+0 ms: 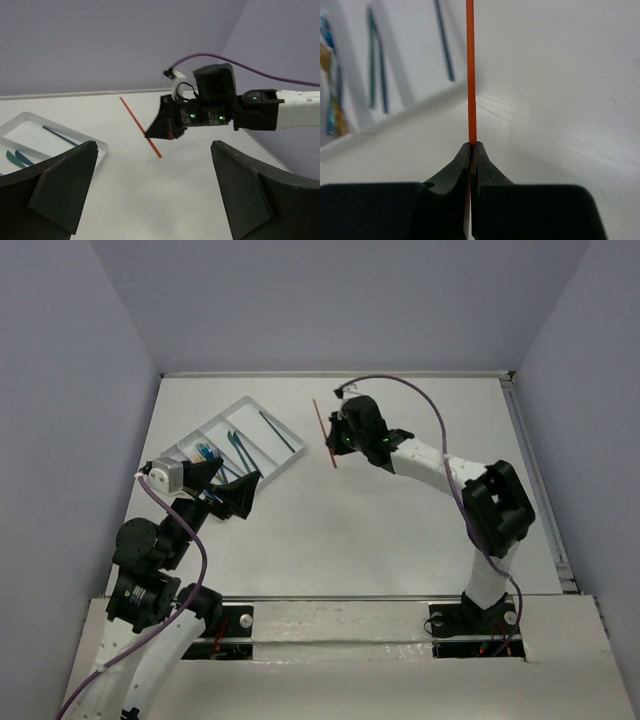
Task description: Sort the eating utensils into containers
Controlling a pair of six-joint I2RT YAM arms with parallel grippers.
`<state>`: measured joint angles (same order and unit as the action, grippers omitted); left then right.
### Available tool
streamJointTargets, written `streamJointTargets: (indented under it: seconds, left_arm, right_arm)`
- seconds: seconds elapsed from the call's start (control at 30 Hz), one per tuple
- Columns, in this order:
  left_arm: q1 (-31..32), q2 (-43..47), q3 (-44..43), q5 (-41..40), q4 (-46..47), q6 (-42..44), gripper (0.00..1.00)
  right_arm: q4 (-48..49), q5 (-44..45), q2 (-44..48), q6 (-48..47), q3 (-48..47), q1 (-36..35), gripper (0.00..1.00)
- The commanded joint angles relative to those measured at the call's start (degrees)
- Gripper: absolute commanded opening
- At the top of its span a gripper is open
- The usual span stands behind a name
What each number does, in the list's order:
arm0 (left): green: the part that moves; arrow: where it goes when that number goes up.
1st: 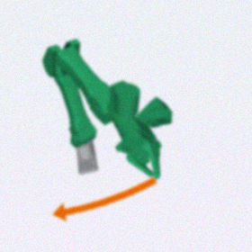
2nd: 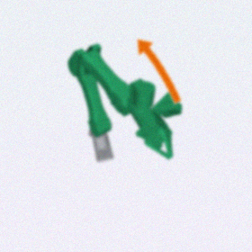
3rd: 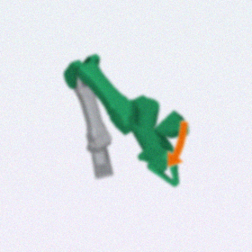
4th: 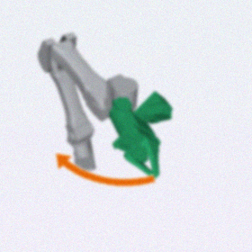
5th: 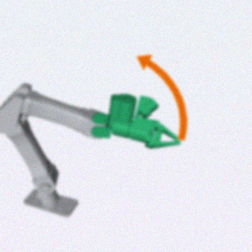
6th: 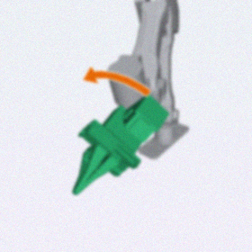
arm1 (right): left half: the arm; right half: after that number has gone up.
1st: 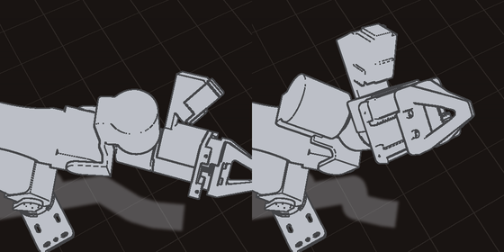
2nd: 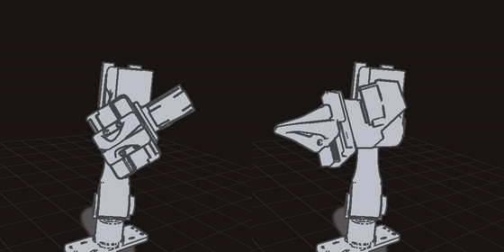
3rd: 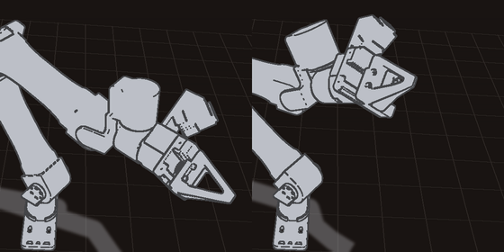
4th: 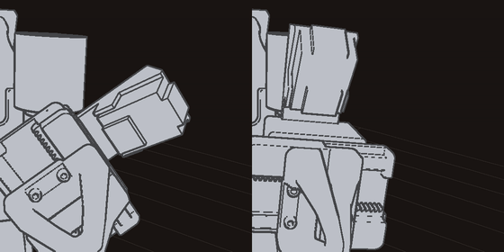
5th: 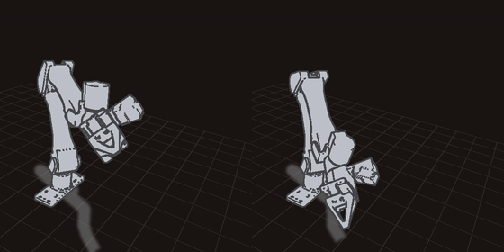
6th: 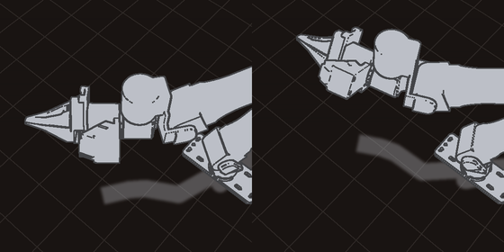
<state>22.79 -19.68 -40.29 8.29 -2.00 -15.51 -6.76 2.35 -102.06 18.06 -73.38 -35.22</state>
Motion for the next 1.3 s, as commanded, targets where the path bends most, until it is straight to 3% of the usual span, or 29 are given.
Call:
streamJointTargets:
  seconds: [0.0, 0.27, 0.4, 0.57, 0.67, 0.7, 0.8, 1.0, 1.07, 1.2, 1.27]
  left_arm:
    - [0.24, 0.08, -1.89, -0.21, 2.53, 0.3, 0.99]
    - [0.24, 0.26, -2.07, -0.39, 2.35, 0.48, 0.99]
    - [0.77, -0.53, -2.07, -0.38, 2.35, 0.65, 0.99]
    - [1.3, -0.97, -2.16, -0.3, 2.44, 0.65, 0.99]
    - [1.3, -1.06, -2.16, -0.38, 2.44, 0.65, 0.99]
    - [1.3, -0.97, -2.07, -0.56, 2.44, 0.65, 0.99]
    - [1.3, -1.06, -1.98, -0.74, 2.53, 0.65, 0.99]
    - [-0.37, -2.38, -1.89, -0.82, 2.35, 0.83, 0.99]
    - [-0.37, -2.73, -2.07, -1.17, 2.18, 1.09, 0.99]
    - [-0.9, -2.12, -1.72, -1.7, 2.61, 1.27, 0.99]
    - [-0.9, -1.68, -1.46, -1.62, 2.96, 1.71, 0.99]
  right_arm:
    - [8.61, -7.35, -13.11, -4.08, -16.49, -3.8, 0.0]
    - [-0.7, -15.09, -38.54, -5.06, -56.89, -5.55, 0.0]
    - [-4.31, -14.39, -46.9, -4.88, -66.61, -6.09, 0.0]
    - [-0.97, -14.21, -47.0, -5.14, -63.29, -6.09, 0.02]
    - [-1.58, -14.39, -46.48, -6.11, -62.59, -6.09, 0.25]
    - [-1.32, -14.3, -45.52, -6.11, -62.06, -6.09, 0.38]
    - [0.43, -13.6, -42.97, -5.67, -58.2, -6.09, 0.58]
    - [5.0, -12.64, -34.89, -5.5, -49.85, -6.09, 0.74]
    - [6.84, -9.31, -31.18, -4.54, -44.83, -6.09, 0.79]
    - [22.98, -2.8, -13.2, -2.51, -23.78, -6.09, 1.0]
    - [27.05, 2.64, -6.34, -1.54, -11.82, -6.09, 1.0]
